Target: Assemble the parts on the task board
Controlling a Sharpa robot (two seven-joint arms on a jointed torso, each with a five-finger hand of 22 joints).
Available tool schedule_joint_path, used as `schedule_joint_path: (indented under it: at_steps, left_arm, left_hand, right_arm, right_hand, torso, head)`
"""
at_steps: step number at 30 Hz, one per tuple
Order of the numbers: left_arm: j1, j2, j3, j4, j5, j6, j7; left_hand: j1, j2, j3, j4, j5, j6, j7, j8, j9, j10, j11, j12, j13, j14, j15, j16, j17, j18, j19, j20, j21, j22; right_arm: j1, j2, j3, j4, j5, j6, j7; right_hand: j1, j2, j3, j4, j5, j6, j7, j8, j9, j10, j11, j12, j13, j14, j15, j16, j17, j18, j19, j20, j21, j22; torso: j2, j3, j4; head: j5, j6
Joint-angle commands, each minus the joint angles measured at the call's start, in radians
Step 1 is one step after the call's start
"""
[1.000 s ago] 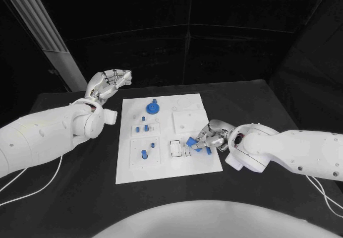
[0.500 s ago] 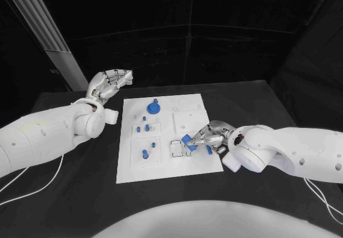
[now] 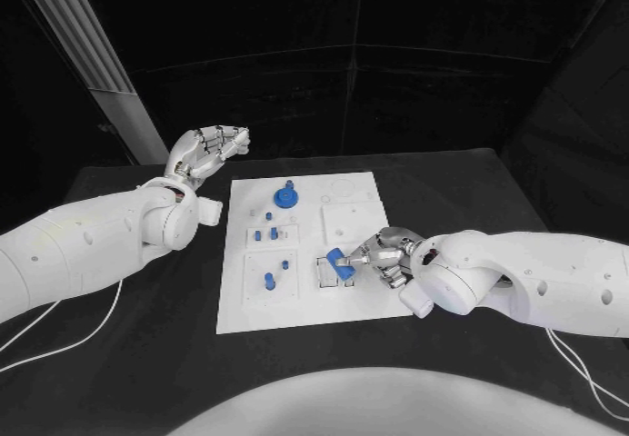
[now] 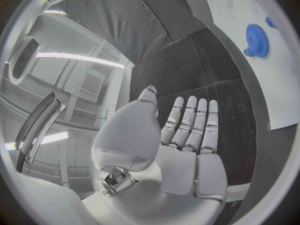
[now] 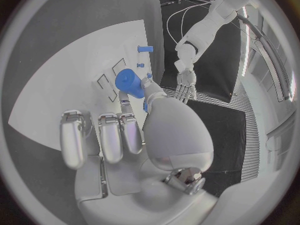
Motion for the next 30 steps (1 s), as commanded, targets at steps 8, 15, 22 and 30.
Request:
schedule_joint_path:
  at_steps: [8,15,22,30]
  left_arm:
    - [0.001,0.001,0.000,0.000,0.001,0.012,0.181]
    - [0.001,0.001,0.000,0.000,0.001,0.012,0.181]
    - [0.001,0.001,0.000,0.001,0.001,0.012,0.181]
    - [0.001,-0.001,0.000,0.002,0.001,0.011,0.181]
  left_hand:
    - [0.003,0.004,-0.004,0.001,0.004,-0.008,0.081,0.004,-0.001,-0.006,-0.001,0.005,-0.001,-0.005,0.000,0.007,-0.001,-0.019,0.002,0.000,-0.004,-0.001]
    - [0.003,0.004,-0.004,0.001,0.004,-0.008,0.081,0.004,-0.001,-0.006,-0.001,0.005,-0.001,-0.005,0.000,0.007,-0.001,-0.019,0.002,0.000,-0.004,-0.001]
    - [0.004,0.004,-0.005,0.001,0.004,-0.008,0.082,0.004,-0.001,-0.006,-0.001,0.005,-0.001,-0.005,0.000,0.007,-0.002,-0.019,0.002,0.000,-0.005,-0.001]
    - [0.004,0.004,-0.005,0.001,0.004,-0.008,0.082,0.004,-0.001,-0.006,-0.001,0.005,-0.001,-0.005,0.000,0.007,-0.002,-0.019,0.002,0.000,-0.005,-0.001]
  right_arm:
    - [0.002,0.021,0.001,-0.004,0.047,-0.062,-0.073]
    - [0.002,0.024,0.000,0.000,0.046,-0.076,-0.081]
    - [0.002,0.030,0.000,-0.003,0.043,-0.080,-0.087]
    - [0.002,0.040,0.000,-0.006,0.038,-0.073,-0.092]
  right_hand:
    - [-0.025,-0.001,-0.006,0.014,-0.006,0.005,0.000,-0.006,-0.001,0.104,-0.004,0.003,0.263,0.106,-0.006,0.006,0.264,-0.002,0.084,-0.007,-0.015,0.247]
    - [-0.031,-0.002,-0.010,0.017,-0.007,0.005,0.000,-0.008,0.000,0.104,-0.004,0.003,0.263,0.106,-0.006,0.006,0.264,-0.002,0.083,-0.008,-0.018,0.246]
    - [-0.037,-0.004,-0.015,0.020,-0.009,0.005,0.000,-0.009,0.001,0.104,-0.005,0.003,0.263,0.106,-0.006,0.006,0.264,-0.001,0.082,-0.008,-0.020,0.245]
    - [-0.038,-0.005,-0.016,0.020,-0.009,0.005,0.000,-0.009,0.001,0.104,-0.005,0.003,0.263,0.106,-0.007,0.006,0.264,-0.001,0.082,-0.008,-0.020,0.245]
  torso:
    - [0.001,0.0012,-0.0022]
    - [0.000,0.0008,-0.0018]
    - [0.001,0.0004,-0.0007]
    - [0.000,0.0000,-0.0014]
  head:
    - [0.004,0.000]
    - [0.003,0.000]
    - [0.002,0.000]
    - [0.005,0.000]
